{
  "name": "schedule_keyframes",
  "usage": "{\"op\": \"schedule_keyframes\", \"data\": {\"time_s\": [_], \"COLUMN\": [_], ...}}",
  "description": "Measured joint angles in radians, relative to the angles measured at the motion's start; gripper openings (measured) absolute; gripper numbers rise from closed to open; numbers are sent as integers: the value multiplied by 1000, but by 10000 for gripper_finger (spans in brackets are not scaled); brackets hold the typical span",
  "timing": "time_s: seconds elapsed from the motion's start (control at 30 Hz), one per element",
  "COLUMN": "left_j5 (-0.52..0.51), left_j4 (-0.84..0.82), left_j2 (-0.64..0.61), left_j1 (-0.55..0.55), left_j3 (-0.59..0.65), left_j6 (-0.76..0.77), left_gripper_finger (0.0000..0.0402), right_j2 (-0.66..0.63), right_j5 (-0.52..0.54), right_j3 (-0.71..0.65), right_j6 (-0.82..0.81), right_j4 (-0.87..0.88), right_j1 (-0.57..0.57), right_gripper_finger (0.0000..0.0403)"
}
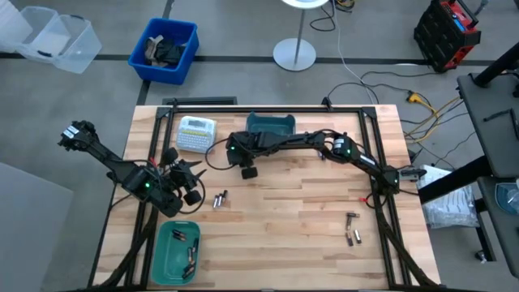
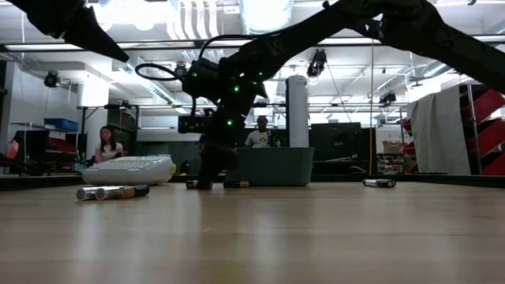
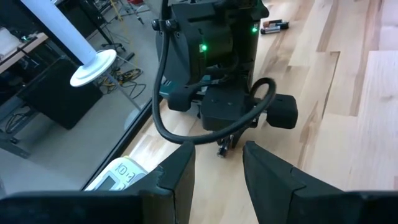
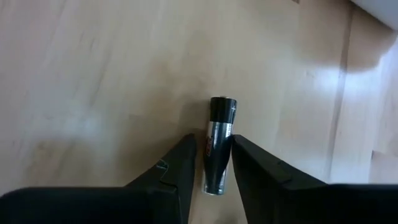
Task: Sort batteries
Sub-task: Put the silver battery into the blue bin
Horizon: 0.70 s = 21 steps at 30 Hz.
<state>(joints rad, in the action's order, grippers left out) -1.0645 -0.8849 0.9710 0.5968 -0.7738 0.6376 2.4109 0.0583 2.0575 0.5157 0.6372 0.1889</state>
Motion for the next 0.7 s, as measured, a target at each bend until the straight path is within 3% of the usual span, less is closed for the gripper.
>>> {"op": "schedule_keyframes", "data": {"time_s": [0.7], "left_j5": [-1], "left_j4": [11], "left_j2": [0], "left_j1": [0], "left_j3": [0], "left_j6": [0], "left_gripper_finger": [116], "right_j2": [-6], "right_j5": [-2], "right_j3": [3], "right_j6": [62], "right_j4": [116], "right_j1": [-41], "right_gripper_finger": [93]}}
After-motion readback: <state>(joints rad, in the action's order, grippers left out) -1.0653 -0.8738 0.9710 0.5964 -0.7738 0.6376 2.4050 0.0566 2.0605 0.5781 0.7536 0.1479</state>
